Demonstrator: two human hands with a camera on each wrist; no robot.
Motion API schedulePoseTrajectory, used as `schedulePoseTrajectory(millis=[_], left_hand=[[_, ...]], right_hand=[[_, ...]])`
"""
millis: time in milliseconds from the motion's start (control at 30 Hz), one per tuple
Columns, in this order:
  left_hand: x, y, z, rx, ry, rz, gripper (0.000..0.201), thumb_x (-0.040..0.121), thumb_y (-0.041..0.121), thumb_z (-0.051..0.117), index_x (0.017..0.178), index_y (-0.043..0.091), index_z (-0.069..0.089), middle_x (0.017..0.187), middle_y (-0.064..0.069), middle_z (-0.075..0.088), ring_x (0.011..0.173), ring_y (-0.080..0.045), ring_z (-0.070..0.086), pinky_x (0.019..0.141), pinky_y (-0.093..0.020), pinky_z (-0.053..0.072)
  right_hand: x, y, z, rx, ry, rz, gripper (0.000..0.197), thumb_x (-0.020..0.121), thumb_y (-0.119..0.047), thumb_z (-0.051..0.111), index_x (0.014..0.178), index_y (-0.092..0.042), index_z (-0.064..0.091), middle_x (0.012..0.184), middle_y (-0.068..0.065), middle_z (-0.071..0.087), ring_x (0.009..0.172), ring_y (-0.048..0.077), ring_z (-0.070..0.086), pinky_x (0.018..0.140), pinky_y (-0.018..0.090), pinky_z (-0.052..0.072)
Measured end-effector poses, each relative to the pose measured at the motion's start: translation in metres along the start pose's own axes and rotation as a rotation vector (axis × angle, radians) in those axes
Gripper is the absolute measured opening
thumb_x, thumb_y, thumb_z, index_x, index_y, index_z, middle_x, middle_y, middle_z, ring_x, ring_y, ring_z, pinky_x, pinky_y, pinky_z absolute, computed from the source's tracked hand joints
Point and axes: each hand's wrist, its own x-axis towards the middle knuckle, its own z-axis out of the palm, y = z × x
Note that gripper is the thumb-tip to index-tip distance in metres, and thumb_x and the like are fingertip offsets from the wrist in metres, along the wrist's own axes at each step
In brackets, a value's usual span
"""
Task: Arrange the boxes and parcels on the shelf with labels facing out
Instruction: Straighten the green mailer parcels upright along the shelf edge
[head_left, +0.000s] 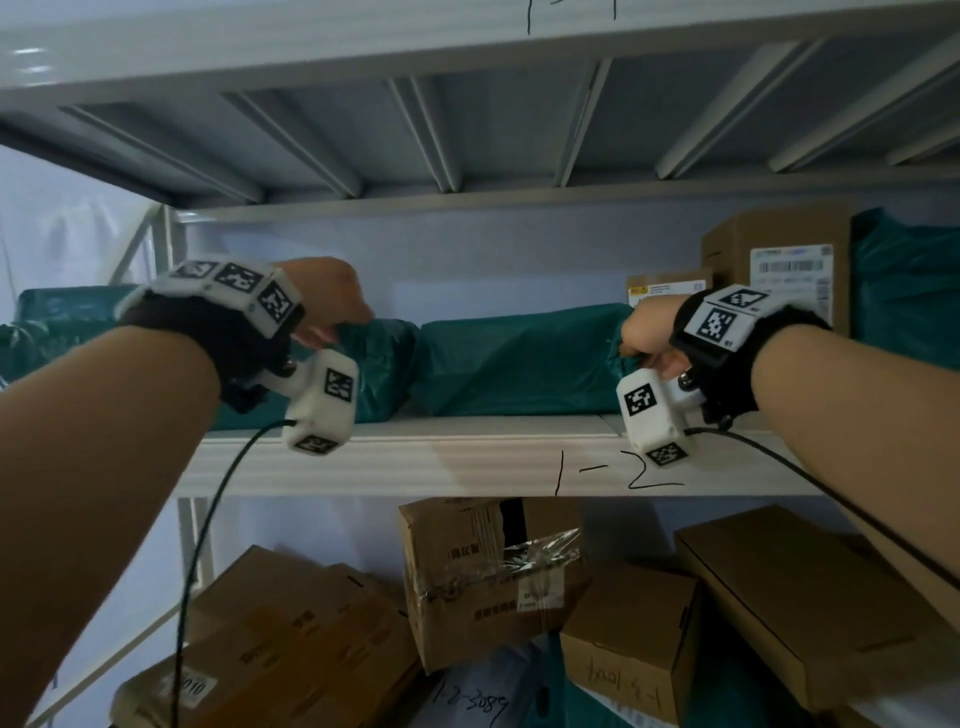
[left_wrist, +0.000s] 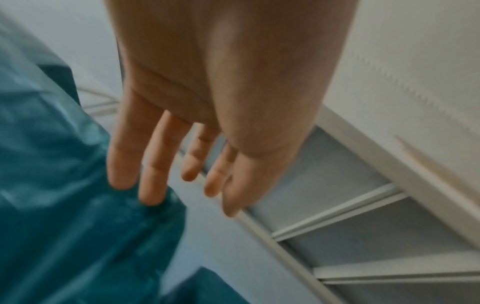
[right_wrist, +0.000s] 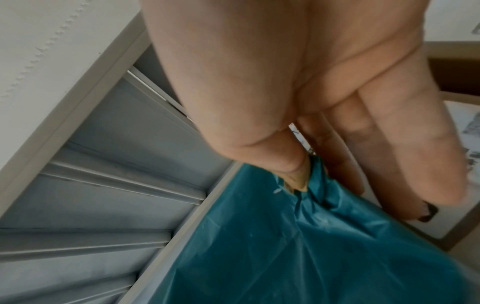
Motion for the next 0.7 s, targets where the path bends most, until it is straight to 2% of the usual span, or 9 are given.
schedulePoseTrajectory(millis=[67,167,233,333,400,467,500,600,700], left_hand=[[0.0,0.012,0.002,-0.275,-0.069,-0.008,0.034,0.093,0.026,0.054,0.116,0.001,0.056,0.118,-0.016,0.063,0.106,-0.029,0.063,0.094,-0.039,0.052],[-0.003,0.025,0.004,-0.408,-0.122,0.027,0.034,0.092,0.025,0.057,0.117,0.003,0.058,0.118,-0.017,0.063,0.109,-0.029,0.063,0.095,-0.042,0.052],[-0.006,0.028,0.01,-0.439,-0.175,0.044,0.029,0.091,0.025,0.058,0.115,0.007,0.057,0.121,-0.015,0.062,0.108,-0.028,0.063,0.09,-0.039,0.054],[-0.011,0.031,0.013,-0.351,-0.205,0.143,0.041,0.088,0.033,0.061,0.124,0.019,0.049,0.134,-0.004,0.055,0.108,-0.023,0.059,0.09,-0.029,0.047],[-0.011,0.031,0.016,-0.253,-0.138,0.19,0.057,0.085,0.038,0.064,0.135,0.025,0.039,0.144,0.001,0.044,0.123,-0.021,0.051,0.098,-0.027,0.038],[-0.011,0.029,0.018,-0.238,-0.082,0.207,0.069,0.081,0.039,0.068,0.139,0.028,0.032,0.148,0.001,0.039,0.129,-0.022,0.046,0.105,-0.032,0.036],[-0.012,0.03,0.019,-0.238,-0.062,0.211,0.074,0.079,0.039,0.069,0.14,0.03,0.029,0.149,0.0,0.038,0.129,-0.022,0.046,0.106,-0.034,0.036],[-0.008,0.033,0.023,-0.249,-0.028,0.247,0.086,0.076,0.039,0.073,0.143,0.031,0.021,0.149,-0.003,0.037,0.129,-0.024,0.046,0.105,-0.036,0.039],[-0.006,0.04,0.029,-0.228,0.05,0.257,0.095,0.072,0.038,0.076,0.146,0.03,0.017,0.151,-0.008,0.028,0.131,-0.03,0.041,0.107,-0.042,0.039]], right_hand=[[-0.003,-0.002,-0.003,0.047,-0.004,-0.022,0.022,0.09,-0.002,0.05,0.072,-0.013,0.044,0.078,0.004,0.049,0.067,0.017,0.052,0.036,0.014,0.047],[-0.004,-0.009,0.0,0.05,-0.053,-0.032,0.026,0.092,-0.003,0.051,0.066,-0.005,0.049,0.082,0.018,0.054,0.076,0.027,0.053,0.065,0.03,0.047],[-0.005,-0.014,-0.003,0.196,-0.033,-0.059,0.027,0.091,0.0,0.05,0.065,-0.001,0.049,0.072,0.019,0.053,0.064,0.029,0.051,0.062,0.034,0.044],[-0.016,-0.023,-0.007,0.381,-0.059,-0.073,0.027,0.095,-0.001,0.044,0.068,-0.007,0.048,0.074,0.008,0.05,0.061,0.017,0.048,0.052,0.026,0.048],[-0.017,-0.025,-0.012,0.538,-0.03,-0.112,0.026,0.095,-0.001,0.044,0.069,-0.007,0.047,0.079,0.009,0.049,0.064,0.018,0.049,0.069,0.023,0.056],[-0.016,-0.024,-0.022,0.746,0.06,-0.106,0.024,0.093,0.001,0.046,0.068,-0.002,0.046,0.074,0.014,0.048,0.065,0.025,0.052,0.095,0.043,0.051],[-0.014,-0.023,-0.027,0.793,0.071,-0.103,0.023,0.092,0.0,0.047,0.069,-0.002,0.048,0.076,0.015,0.051,0.069,0.028,0.056,0.1,0.05,0.046],[-0.017,-0.024,-0.035,0.967,0.113,-0.151,0.019,0.09,-0.001,0.046,0.072,0.0,0.052,0.098,0.024,0.057,0.094,0.038,0.061,0.099,0.056,0.045],[-0.011,-0.025,-0.04,1.129,0.141,-0.162,0.006,0.088,0.002,0.043,0.088,0.002,0.049,0.122,0.032,0.057,0.106,0.045,0.06,0.097,0.059,0.045]])
